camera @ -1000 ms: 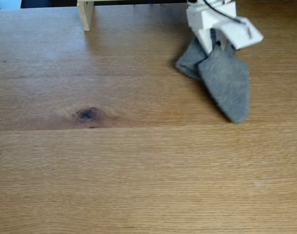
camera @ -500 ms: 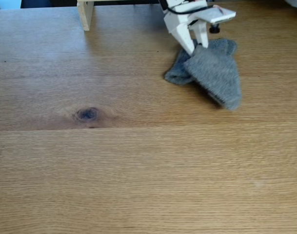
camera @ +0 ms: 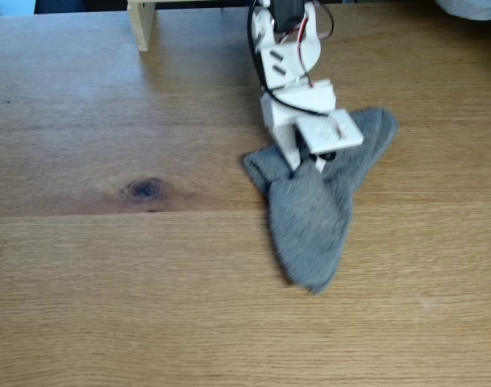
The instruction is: Clean the area in front of the robot
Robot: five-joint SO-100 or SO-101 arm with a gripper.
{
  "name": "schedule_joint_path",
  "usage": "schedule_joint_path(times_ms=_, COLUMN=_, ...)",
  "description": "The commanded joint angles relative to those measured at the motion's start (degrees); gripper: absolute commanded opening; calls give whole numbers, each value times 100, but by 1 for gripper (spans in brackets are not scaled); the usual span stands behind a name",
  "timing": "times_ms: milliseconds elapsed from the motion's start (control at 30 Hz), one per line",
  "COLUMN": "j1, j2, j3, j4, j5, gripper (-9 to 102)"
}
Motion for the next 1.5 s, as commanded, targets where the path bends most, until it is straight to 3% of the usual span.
schedule_joint_path(times_ms=0, j1=932, j2=-387, j3=-1872, j4=694, j5=18, gripper=0)
schedule_joint_path(times_ms=233, j1=1354, j2=-132, j3=-2514, j4=2830, j5=141, gripper=0)
schedule_joint_path(times_ms=433, j1=993, j2=1081, j3=-2514, j4=5388, j5=44, gripper=0)
schedule_joint_path(times_ms=533, j1=817, j2=1890, j3=-2514, j4=6108, j5=-26, gripper=0)
schedule_joint_path(times_ms=767, j1=1230, j2=3234, j3=-2514, j4=6530, j5=-589, gripper=0)
schedule_joint_path(times_ms=1000, j1=2725, j2=4043, j3=-1969, j4=7163, j5=-1081, gripper=0)
schedule_joint_path(times_ms=1333, j1=4983, j2=5115, j3=650, j4=6935, j5=-1670, gripper=0)
schedule_joint_path(times_ms=1467, j1=5607, j2=5520, j3=1837, j4=6372, j5=-2004, gripper=0)
